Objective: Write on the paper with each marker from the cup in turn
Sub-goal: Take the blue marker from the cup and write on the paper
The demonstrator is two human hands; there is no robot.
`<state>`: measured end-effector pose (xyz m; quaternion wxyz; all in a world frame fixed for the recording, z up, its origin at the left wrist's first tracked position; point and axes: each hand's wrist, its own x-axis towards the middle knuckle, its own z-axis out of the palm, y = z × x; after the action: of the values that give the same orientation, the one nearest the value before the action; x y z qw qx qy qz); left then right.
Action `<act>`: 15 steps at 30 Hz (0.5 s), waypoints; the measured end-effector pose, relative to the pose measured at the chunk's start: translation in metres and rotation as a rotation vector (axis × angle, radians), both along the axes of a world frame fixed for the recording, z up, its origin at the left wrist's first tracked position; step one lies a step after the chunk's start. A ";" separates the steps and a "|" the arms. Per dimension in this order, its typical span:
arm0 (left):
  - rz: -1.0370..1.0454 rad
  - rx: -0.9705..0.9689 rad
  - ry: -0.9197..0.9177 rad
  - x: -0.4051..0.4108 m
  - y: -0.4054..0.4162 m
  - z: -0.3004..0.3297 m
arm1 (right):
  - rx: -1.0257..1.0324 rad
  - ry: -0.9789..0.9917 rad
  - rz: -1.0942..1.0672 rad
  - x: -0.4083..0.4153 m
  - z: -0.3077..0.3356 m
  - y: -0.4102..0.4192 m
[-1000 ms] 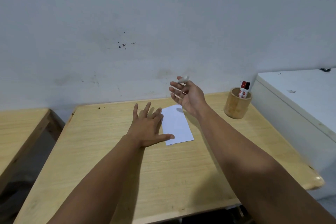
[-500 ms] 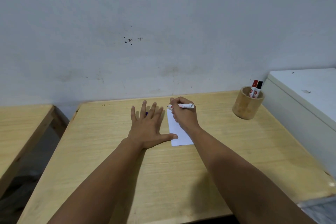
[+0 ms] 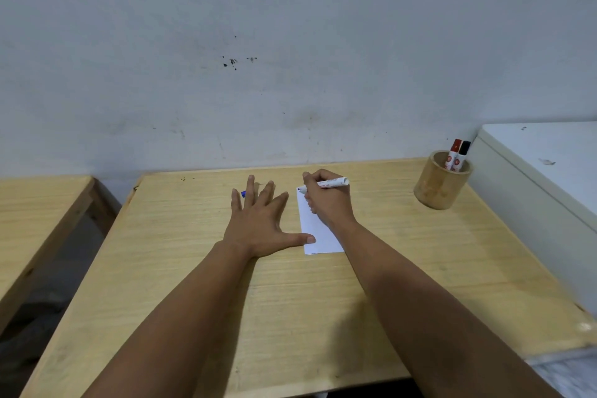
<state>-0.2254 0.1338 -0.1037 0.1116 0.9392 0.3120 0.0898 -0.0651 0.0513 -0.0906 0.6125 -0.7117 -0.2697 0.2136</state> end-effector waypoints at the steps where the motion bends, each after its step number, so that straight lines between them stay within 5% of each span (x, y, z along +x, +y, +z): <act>1: -0.001 0.004 0.000 -0.001 0.000 0.000 | -0.005 0.010 0.012 0.000 0.000 0.001; 15: 0.032 -0.020 0.047 -0.003 -0.003 0.002 | -0.020 -0.031 -0.021 0.001 -0.009 0.002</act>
<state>-0.2285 0.1304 -0.1017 0.1120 0.9347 0.3306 0.0665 -0.0638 0.0537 -0.0998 0.6033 -0.7237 -0.2697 0.1988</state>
